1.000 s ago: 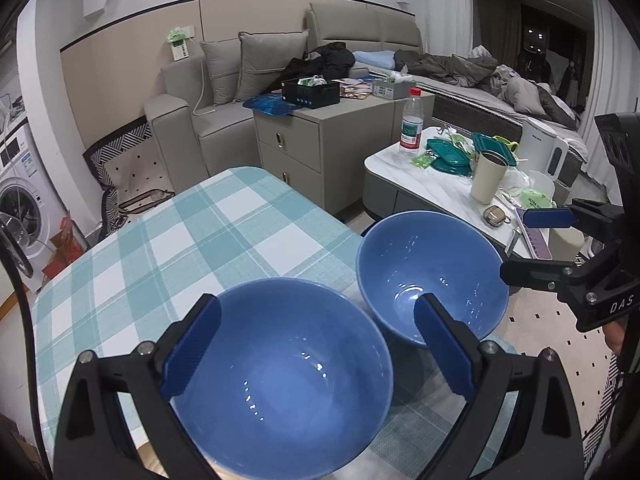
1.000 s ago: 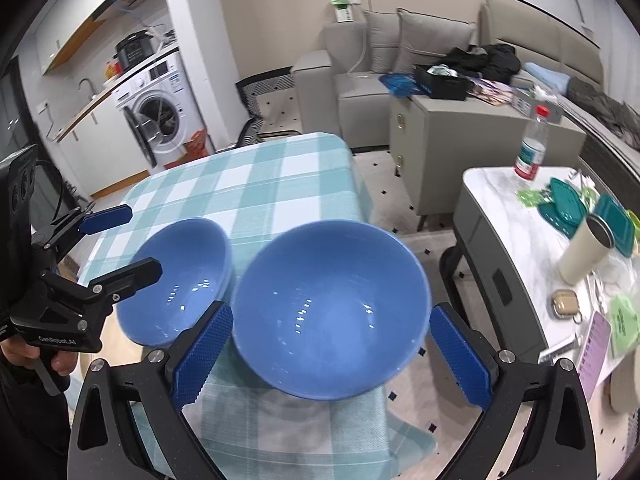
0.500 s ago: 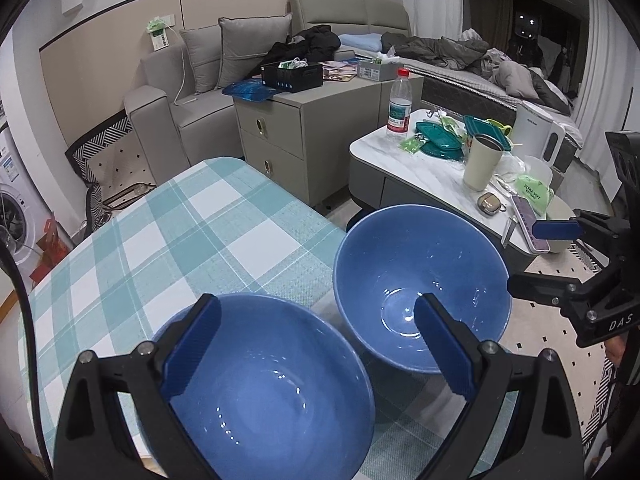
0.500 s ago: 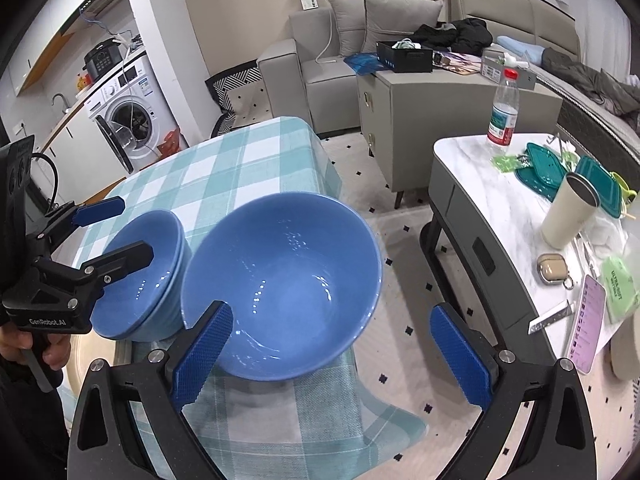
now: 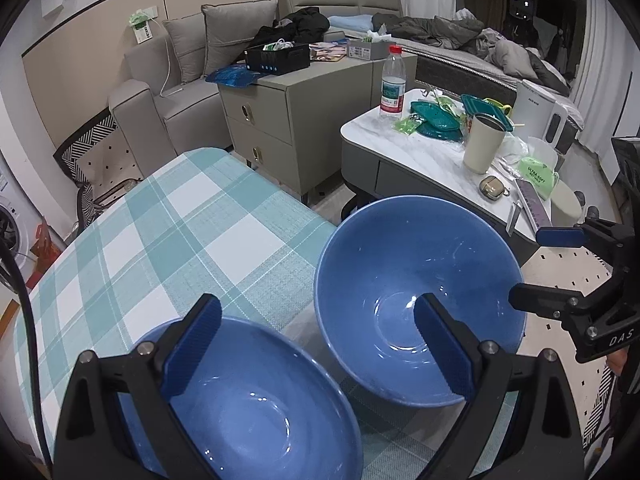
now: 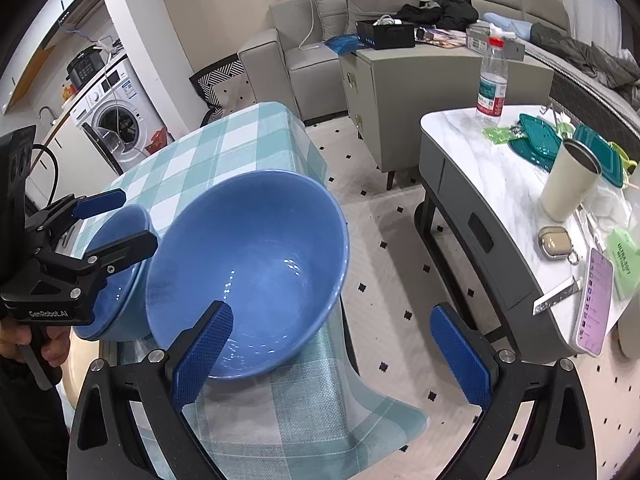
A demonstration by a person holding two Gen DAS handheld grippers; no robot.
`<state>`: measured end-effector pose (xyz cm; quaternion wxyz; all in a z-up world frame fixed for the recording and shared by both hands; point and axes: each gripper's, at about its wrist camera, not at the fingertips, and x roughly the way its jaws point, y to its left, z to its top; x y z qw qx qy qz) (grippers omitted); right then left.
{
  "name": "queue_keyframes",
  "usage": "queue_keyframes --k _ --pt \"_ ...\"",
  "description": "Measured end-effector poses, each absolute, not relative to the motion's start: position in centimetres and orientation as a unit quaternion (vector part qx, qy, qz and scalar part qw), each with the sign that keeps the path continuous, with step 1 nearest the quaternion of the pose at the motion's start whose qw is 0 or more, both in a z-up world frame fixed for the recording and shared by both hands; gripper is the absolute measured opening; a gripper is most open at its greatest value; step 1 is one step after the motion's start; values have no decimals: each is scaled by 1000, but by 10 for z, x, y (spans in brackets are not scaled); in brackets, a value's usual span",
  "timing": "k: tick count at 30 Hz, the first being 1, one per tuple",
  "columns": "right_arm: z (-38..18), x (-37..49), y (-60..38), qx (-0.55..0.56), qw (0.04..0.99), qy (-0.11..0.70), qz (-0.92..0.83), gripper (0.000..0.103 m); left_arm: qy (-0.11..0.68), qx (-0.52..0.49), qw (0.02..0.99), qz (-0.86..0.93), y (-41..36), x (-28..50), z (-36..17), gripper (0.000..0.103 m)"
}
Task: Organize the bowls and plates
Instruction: 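Move both grippers over to the rim of the remaining blue bowl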
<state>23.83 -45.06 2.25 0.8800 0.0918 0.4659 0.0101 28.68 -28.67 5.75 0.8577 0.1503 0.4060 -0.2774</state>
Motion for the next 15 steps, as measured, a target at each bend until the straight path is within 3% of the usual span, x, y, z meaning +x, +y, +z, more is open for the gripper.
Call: queue_keyframes --k 15 --pt "3 246 -448 90 867 490 23 101 424 164 846 -279 -298 296 43 98"
